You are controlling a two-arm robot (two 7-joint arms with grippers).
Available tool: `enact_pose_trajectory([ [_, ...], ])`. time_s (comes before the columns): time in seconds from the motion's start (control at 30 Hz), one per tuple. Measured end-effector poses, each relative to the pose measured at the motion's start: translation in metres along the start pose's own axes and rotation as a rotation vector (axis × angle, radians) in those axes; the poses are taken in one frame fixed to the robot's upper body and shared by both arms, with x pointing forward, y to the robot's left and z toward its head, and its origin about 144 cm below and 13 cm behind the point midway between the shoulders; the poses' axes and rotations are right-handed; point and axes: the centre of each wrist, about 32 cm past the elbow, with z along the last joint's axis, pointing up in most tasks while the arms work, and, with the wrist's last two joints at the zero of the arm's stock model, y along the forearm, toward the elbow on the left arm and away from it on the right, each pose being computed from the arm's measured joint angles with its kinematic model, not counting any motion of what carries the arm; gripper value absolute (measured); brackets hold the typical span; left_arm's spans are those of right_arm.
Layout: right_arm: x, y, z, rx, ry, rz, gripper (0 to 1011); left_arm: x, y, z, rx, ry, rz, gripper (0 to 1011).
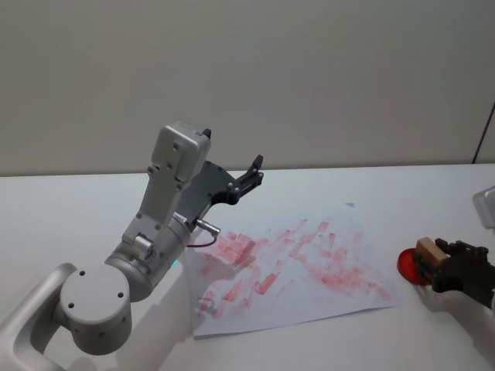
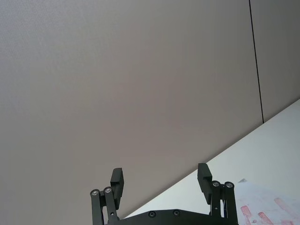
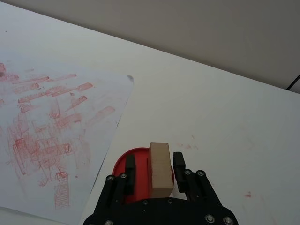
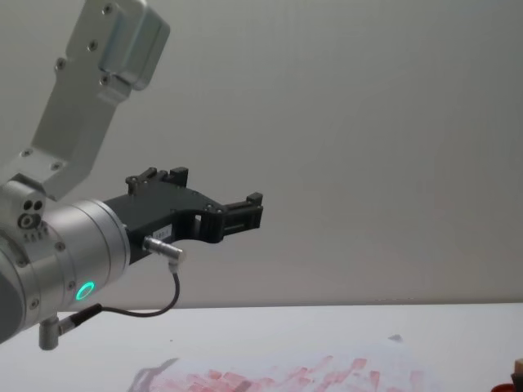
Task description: Use the one hand to pick up the stamp and affix it onto the A4 paper.
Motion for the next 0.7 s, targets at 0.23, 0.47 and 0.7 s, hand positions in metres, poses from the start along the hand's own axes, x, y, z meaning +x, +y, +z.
enact_pose_trajectory([
  [0.23, -0.0001, 0.0005, -0.0006, -0.005, -0.001, 0.001, 692, 0.0000, 0.0000, 0.0000, 0.000, 0.000, 0.000, 1001],
  [0.47, -0.0001, 0.0007, -0.0008, -0.007, -0.001, 0.002, 877, 0.0000, 0.0000, 0.0000, 0.000, 0.000, 0.000, 1001],
  [0.7, 0.0001, 0.0008, -0.0008, -0.008, -0.002, 0.002, 1001, 0.0000, 0.0000, 0.0000, 0.000, 0.000, 0.000, 1001],
])
